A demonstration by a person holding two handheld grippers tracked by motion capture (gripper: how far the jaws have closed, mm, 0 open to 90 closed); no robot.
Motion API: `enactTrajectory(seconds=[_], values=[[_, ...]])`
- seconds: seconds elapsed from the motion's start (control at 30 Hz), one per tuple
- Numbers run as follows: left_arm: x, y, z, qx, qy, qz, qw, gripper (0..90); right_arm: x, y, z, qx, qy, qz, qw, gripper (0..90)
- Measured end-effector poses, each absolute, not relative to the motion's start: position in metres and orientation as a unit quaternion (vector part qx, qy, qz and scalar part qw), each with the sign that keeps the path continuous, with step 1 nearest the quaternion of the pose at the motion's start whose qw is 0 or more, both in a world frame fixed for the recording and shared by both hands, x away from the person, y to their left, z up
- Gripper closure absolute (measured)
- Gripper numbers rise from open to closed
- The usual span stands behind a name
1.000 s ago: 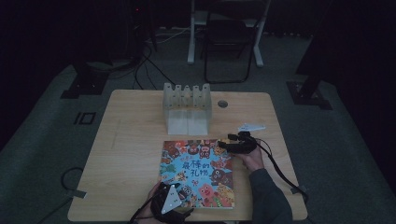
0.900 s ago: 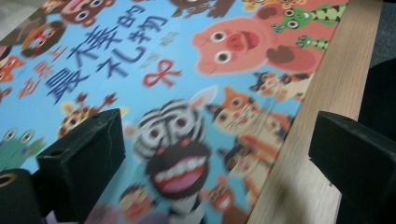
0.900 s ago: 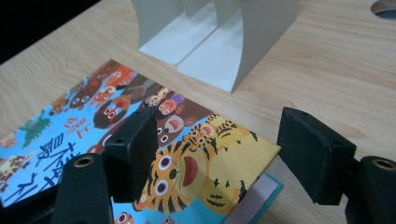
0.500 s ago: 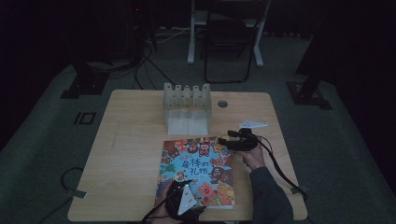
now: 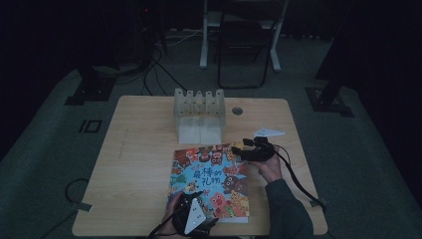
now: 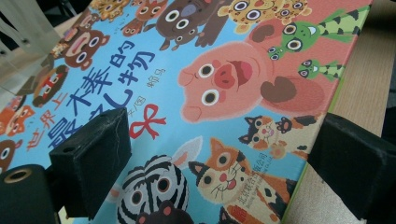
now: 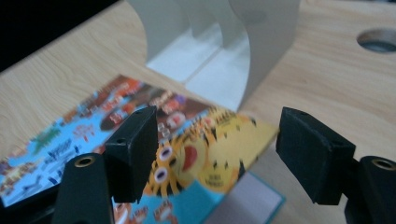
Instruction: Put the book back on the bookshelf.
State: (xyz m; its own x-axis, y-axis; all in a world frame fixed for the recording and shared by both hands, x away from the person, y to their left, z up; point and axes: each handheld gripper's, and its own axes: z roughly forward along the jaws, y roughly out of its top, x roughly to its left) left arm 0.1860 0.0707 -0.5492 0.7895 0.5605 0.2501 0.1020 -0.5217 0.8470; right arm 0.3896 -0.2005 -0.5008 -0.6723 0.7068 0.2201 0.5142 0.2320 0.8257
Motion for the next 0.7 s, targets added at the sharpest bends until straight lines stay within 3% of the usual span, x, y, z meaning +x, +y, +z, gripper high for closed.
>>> enactTrajectory(seconds=[0.2,0.4,0.7], values=[[0.184,0.075,-0.544,0.826,0.201,0.263,0.456,8.3,0.382,-0.197,-0.499,0.403,0.781,0.472,0.074,29.2],[0.181,0.078,-0.539,0.822,0.199,0.262,0.466,10.4,0.373,-0.195,-0.495,0.395,0.774,0.493,0.034,37.3],[0.18,0.086,-0.529,0.804,0.206,0.253,0.497,12.9,0.36,-0.179,-0.473,0.376,0.784,0.493,0.028,46.0]])
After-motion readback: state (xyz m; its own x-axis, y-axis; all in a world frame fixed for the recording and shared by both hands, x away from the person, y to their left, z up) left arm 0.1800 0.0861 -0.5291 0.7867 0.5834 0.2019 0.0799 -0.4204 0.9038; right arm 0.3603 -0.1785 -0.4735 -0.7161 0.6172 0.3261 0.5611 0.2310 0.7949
